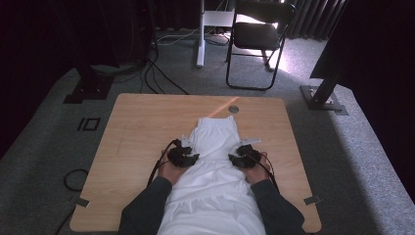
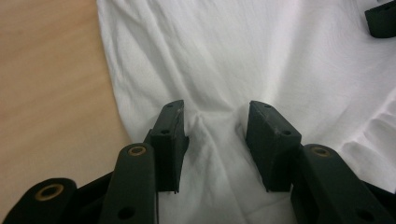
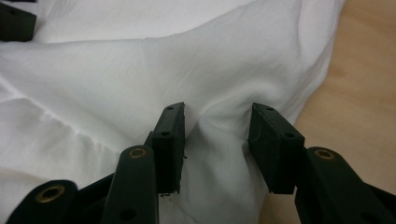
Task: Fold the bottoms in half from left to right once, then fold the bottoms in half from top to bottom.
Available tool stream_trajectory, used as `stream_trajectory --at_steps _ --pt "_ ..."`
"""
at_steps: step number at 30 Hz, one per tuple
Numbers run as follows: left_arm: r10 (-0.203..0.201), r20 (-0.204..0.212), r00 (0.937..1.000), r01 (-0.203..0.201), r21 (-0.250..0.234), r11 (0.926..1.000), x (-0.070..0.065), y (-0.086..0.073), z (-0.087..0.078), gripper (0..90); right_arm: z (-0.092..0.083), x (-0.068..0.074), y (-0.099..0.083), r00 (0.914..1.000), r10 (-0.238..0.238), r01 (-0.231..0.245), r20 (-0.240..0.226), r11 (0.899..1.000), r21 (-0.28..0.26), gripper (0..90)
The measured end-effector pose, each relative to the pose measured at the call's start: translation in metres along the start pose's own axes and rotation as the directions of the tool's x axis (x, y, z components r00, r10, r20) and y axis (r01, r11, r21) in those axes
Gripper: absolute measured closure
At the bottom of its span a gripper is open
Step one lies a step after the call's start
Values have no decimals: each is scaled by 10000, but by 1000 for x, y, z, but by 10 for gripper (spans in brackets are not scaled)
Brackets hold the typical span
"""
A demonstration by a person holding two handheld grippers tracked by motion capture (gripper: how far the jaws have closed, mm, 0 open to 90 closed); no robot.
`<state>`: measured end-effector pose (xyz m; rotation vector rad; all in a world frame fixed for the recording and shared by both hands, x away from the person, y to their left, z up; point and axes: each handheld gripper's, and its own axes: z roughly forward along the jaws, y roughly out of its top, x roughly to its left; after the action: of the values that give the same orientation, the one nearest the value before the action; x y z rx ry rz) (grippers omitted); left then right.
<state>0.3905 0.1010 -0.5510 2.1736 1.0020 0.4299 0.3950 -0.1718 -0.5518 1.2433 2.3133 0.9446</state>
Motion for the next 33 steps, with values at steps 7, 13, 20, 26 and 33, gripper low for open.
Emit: stream_trajectory --at_steps 7,13,20,26,33 --pt "145 145 9998 -142 -203 9997 -14 -20 -16 578 -17 19 -23 9998 -134 131 -110 9994 -305 555" --pt "67 198 9998 -62 -217 9997 -13 -20 -16 571 -17 21 -25 9999 -56 52 -99 9993 -381 555" --pt "-635 -86 9979 628 -681 9957 9 10 -31 422 -17 21 -24 9999 -57 54 -87 9994 -351 555" --pt "-1063 -23 9943 1059 -639 9923 32 37 -10 336 -17 20 -24 9999 -60 57 -85 9993 -367 556" --pt "-812 -307 9962 819 210 9964 32 34 31 299 -17 20 -25 9999 -87 82 -128 9993 -367 560"
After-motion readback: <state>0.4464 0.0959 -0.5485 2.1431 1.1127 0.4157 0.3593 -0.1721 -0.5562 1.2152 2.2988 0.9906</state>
